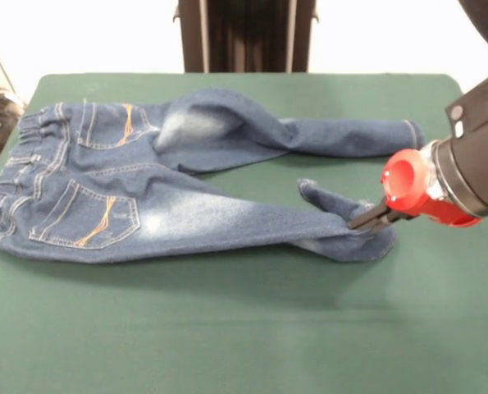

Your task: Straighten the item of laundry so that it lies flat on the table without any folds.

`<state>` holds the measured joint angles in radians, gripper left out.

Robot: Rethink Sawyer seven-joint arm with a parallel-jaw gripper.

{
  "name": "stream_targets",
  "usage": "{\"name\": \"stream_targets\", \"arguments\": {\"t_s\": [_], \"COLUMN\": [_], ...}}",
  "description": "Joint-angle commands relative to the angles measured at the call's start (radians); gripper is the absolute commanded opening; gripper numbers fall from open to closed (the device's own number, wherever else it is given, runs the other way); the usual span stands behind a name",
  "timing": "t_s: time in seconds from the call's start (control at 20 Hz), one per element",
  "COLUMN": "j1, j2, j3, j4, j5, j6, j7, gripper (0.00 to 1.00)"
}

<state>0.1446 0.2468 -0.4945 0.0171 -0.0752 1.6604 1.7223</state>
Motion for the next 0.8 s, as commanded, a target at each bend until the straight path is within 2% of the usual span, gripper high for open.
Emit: {"name": "stream_targets", "arguments": {"t_s": [0.05,0.7,0.75,0.8], "j1": [0.021,0.021,0.021,0.019], "j2": [-0.016,-0.033,-0.033,-0.028], "j3": [-0.002,0.024,0.023,0.018], "j4": [0.028,0.056,0.054,0.046], "j5": [0.061,0.064,0.065,0.069], "j6": [0.035,-0.012,-0.009,0.001], "j7": [-0.287,-0.273,-0.270,-0.272], "gripper": [0.00,0.00,1.00,1.00]}}
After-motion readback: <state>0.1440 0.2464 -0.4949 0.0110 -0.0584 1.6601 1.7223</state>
